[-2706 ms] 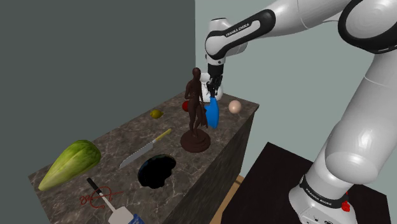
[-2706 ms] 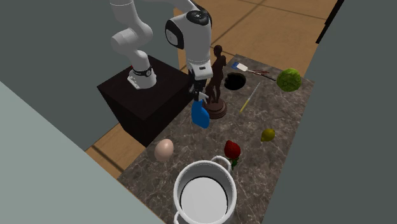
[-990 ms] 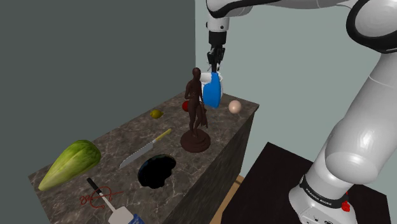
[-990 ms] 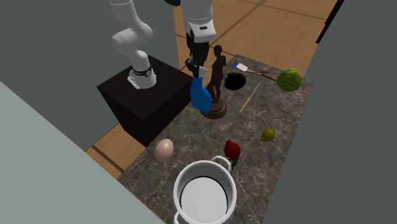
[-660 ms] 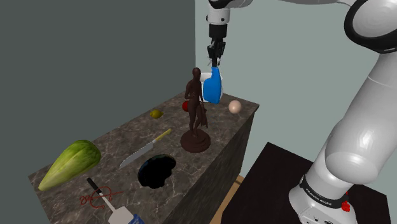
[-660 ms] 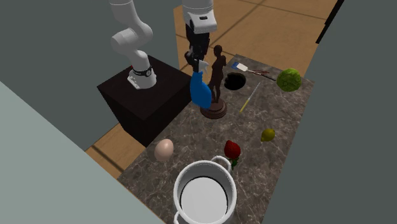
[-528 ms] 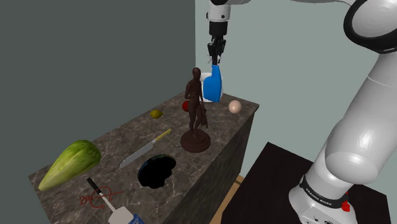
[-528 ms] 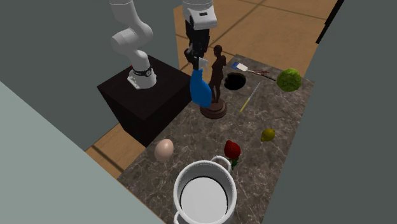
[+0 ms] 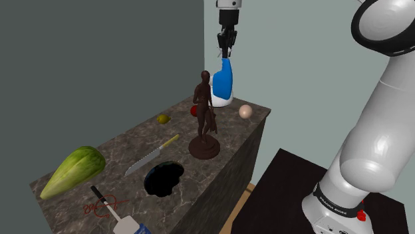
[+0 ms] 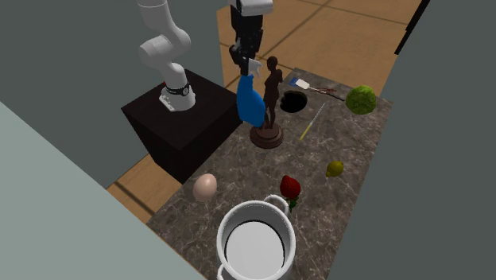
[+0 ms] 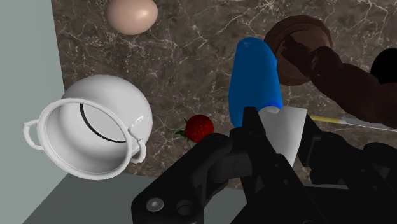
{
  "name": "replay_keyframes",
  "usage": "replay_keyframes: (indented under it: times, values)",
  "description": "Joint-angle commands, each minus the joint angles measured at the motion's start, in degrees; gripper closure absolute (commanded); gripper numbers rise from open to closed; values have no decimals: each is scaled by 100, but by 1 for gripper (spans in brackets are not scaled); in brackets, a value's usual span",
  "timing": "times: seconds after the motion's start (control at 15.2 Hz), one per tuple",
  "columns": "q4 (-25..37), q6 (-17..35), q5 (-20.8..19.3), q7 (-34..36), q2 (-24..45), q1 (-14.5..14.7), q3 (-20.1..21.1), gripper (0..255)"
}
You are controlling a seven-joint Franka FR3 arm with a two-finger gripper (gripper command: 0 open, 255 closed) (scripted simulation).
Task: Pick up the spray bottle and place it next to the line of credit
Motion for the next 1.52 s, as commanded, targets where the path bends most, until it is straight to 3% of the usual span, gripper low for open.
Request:
replay_keyframes:
  times: [0.0,0.92,1.45]
  values:
    - [288,-208,8,-2,82,-3,-2,255]
    - [2612,-1685,113,-54,934,-80,-37,255]
    - [640,-646,-18,1007,-5,578,428,255]
